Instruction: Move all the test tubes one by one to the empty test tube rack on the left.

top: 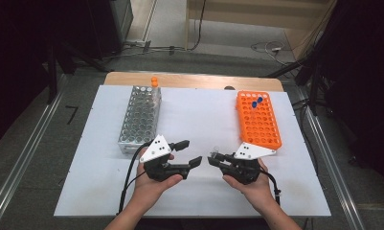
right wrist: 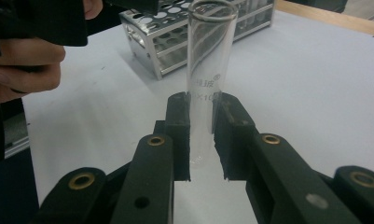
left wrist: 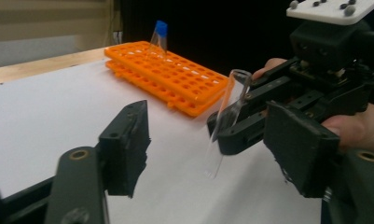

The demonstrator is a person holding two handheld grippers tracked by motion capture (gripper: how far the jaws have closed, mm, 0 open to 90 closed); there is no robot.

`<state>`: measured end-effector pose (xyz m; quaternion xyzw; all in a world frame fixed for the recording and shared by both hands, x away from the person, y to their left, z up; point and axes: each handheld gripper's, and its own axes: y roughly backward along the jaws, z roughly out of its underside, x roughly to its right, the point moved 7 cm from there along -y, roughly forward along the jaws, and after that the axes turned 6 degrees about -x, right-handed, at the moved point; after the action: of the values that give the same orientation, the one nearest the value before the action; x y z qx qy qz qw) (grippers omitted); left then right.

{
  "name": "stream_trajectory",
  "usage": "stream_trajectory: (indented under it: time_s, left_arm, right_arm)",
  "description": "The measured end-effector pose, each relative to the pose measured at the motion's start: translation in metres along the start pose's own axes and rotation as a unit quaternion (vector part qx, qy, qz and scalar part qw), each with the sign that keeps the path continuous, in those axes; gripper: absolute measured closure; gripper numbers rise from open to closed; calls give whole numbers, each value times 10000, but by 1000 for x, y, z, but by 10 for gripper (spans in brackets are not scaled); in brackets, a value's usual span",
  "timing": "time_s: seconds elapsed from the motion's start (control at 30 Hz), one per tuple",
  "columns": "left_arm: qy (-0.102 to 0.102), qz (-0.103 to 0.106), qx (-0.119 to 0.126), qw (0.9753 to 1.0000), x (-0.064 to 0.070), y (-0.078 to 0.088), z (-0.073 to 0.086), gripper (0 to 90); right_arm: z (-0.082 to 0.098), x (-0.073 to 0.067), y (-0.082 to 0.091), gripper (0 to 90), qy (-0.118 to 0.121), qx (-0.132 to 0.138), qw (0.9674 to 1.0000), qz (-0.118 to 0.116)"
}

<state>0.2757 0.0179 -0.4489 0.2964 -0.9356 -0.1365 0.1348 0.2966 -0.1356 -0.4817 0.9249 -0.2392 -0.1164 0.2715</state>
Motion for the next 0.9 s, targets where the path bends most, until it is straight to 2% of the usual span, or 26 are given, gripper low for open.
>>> stream_trajectory:
  time_s: [0.23,0.43,0.57,0.73,0.9]
  left_arm:
    - [-106,177,-98,9997,9,-9,1,450]
    - [-227,291,-206,9991,17,-17,3,537]
    - [-260,304,-285,9988,19,-21,5,601]
    - [-256,349,-248,9988,21,-21,4,672]
    - [-275,296,-237,9989,19,-20,4,732]
  right_arm:
    - [-1,-11,-6,743,61,-46,9999,-134]
    - [-3,-22,-9,743,219,-96,9994,-239]
    - [-3,-26,-10,743,259,-94,9993,-271]
    - [-4,-30,-10,743,331,-113,9989,-319]
    - [-3,-32,-11,742,371,-134,9987,-323]
